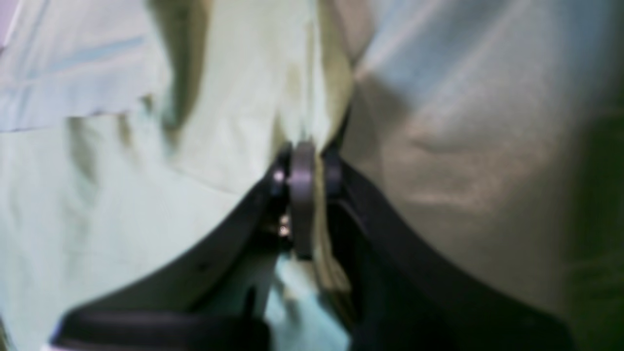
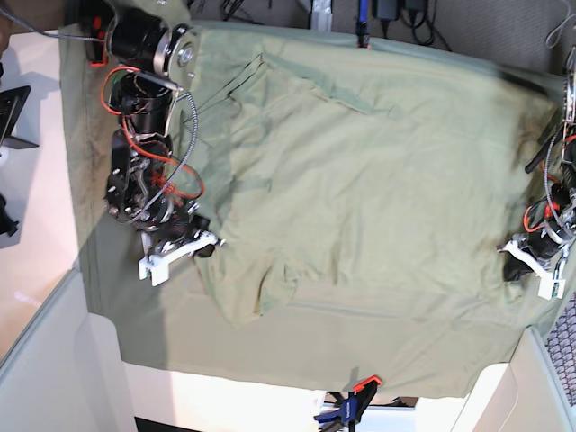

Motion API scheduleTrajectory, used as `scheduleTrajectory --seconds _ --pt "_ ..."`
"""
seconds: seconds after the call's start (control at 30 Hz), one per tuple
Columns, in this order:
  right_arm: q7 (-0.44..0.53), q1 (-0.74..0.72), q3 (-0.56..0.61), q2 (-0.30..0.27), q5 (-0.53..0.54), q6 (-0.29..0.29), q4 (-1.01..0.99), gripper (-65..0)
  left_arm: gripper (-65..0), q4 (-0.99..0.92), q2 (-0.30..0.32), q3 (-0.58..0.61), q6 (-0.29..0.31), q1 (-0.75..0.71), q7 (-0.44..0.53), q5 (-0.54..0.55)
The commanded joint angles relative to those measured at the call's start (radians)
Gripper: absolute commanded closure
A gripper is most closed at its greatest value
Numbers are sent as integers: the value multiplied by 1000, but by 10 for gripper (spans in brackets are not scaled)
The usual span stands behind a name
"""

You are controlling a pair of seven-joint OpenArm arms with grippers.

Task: Fold the T-shirt properly
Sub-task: 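Lift the pinched fabric and fold it toward the collar with both grippers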

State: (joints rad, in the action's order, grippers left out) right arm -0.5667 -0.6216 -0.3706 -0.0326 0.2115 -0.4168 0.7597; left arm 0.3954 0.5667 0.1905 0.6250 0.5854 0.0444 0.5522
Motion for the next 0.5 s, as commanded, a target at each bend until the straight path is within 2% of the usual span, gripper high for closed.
scheduleTrajectory --seconds 0.0,0.1,0.27,0.37,0.47 --pt "2 -25 1 -11 39 -15 40 0 0 21 27 -2 73 23 27 23" --pt "-46 12 1 -22 103 -18 133 0 0 47 58 -2 73 -10 26 64" --pt "-149 111 4 -43 195 -18 318 0 0 199 132 -2 73 -119 8 114" --pt "-156 172 6 -67 247 -19 393 0 0 308 165 -2 73 -187 -46 126" --pt "-178 230 6 -88 273 -19 455 0 0 394 198 -3 73 -248 -53 129"
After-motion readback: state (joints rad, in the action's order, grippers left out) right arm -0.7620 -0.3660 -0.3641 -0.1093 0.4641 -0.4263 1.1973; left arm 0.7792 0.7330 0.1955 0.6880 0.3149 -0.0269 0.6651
